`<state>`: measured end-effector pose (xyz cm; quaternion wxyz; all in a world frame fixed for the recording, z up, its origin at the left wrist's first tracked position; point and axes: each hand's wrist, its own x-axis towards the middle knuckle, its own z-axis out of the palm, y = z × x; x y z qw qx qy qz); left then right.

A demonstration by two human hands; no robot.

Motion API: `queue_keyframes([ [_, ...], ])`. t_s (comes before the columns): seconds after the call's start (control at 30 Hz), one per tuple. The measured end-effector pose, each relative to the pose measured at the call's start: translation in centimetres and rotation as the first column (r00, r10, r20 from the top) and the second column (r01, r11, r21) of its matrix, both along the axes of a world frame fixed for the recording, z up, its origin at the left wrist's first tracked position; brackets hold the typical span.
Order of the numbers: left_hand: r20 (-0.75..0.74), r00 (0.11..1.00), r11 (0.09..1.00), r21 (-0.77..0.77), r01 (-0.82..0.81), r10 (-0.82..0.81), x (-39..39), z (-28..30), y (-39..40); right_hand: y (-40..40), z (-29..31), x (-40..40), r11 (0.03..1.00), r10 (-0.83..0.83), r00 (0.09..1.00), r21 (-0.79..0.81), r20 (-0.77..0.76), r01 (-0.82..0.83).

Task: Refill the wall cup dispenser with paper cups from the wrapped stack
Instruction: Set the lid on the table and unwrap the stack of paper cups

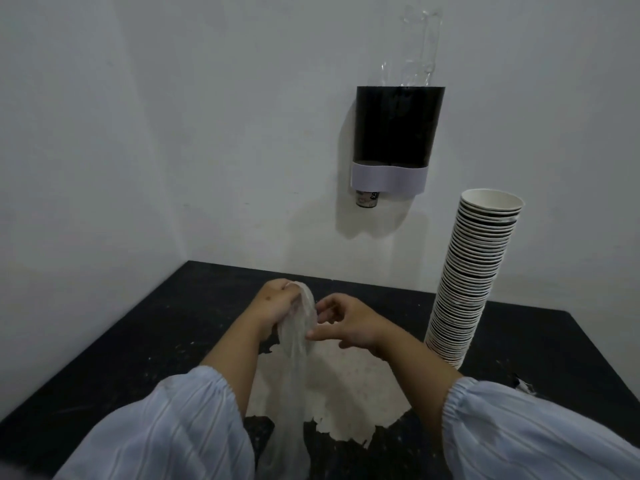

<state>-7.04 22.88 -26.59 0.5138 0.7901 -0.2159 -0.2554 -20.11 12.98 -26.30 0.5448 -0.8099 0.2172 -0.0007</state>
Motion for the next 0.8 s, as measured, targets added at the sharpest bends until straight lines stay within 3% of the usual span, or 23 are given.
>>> queue_keyframes([
  [0.2, -0.260, 0.955, 0.943, -0.256, -0.213, 0.145, 0.0, 0.5, -1.4, 0.5, -1.8, 0.3, 0.985, -0.026, 0.979, 0.162, -0.202, 0.060],
  [0.4, -0.432, 0.885, 0.864, -0.366, -0.346, 0.171, 0.9, 0.5, -0.8, 0.0, -1.8, -0.1, 0.993, -0.057, 0.998, 0.103, -0.012, 0.058],
  [0.67, -0.109, 0.971, 0.916, -0.323, -0.237, 0.213, 3.3, 0.4, 0.4, -2.5, -2.7, -1.4, 0.999, -0.042, 0.999, -0.025, 0.029, 0.043],
  [0.8, -0.074, 0.954, 0.905, -0.302, -0.298, 0.289, 4.6, 0.5, 1.5, -4.2, -3.1, -2.4, 0.998, -0.052, 0.999, -0.040, -0.008, 0.051],
])
